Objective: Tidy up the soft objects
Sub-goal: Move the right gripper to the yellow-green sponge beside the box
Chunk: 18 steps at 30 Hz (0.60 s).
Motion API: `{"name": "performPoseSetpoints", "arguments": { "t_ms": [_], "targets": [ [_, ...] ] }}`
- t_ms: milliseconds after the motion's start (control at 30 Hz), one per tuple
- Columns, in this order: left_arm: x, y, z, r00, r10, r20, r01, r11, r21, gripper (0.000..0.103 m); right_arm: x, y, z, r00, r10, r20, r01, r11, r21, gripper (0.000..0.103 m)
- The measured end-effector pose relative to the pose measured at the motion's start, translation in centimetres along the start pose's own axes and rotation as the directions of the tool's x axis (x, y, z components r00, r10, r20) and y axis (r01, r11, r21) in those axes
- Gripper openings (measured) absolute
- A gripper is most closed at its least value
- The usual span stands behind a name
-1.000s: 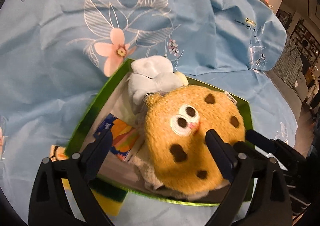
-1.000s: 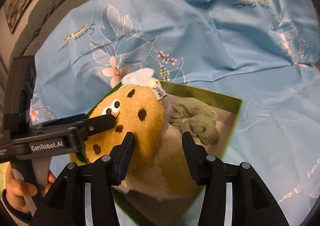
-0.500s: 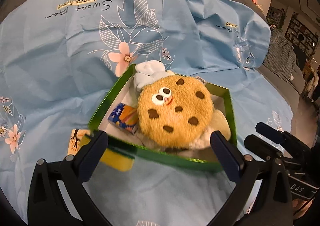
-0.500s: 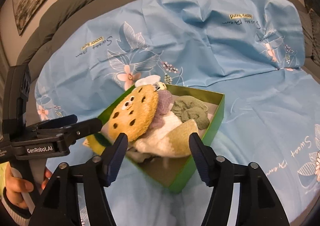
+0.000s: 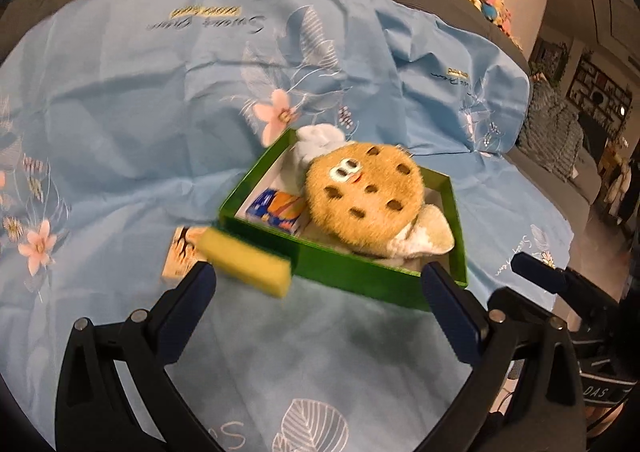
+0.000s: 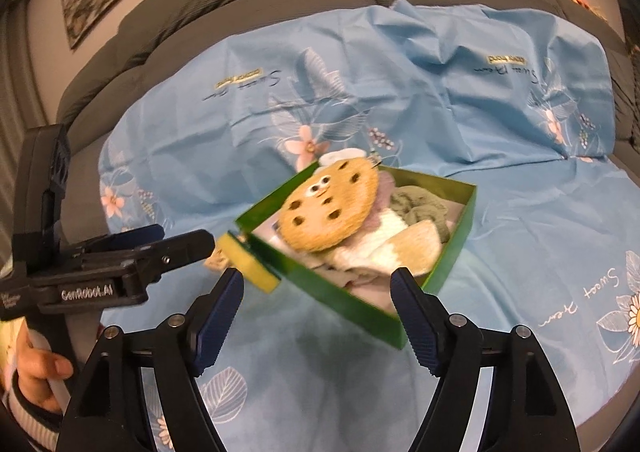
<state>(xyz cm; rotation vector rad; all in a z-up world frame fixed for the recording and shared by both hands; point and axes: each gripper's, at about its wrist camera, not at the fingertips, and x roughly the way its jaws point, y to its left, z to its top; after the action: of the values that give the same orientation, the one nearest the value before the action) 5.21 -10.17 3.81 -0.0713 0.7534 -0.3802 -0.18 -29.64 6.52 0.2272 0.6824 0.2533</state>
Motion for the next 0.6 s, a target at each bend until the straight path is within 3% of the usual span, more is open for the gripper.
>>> {"name": "performPoseSetpoints", "arguments": {
  "t_ms": [200, 367, 600],
  "targets": [
    [0.6, 5.4, -2.8, 0.998, -0.063, -0.023, 0.06, 0.988, -0.14, 0.102, 2.1, 2.1, -2.5, 0.997, 0.015, -0.074, -0.019, 0.998, -0.051, 0.076],
    [1.1, 8.7, -4.3, 0.998, -0.053, -0.034, 0.045, 0.98, -0.194, 0.102, 4.8, 4.0, -3.7, 0.991, 0.035, -0.129, -0.046, 0.996, -0.083, 0.076],
    [1.8, 10.5, -4.2, 0.999, -0.005, -0.043, -0.004, 0.978, -0.207, 0.102, 8.2, 6.8, -4.2, 0.992, 0.04, -0.122, -0.058, 0.987, -0.149, 0.076]
  ]
}}
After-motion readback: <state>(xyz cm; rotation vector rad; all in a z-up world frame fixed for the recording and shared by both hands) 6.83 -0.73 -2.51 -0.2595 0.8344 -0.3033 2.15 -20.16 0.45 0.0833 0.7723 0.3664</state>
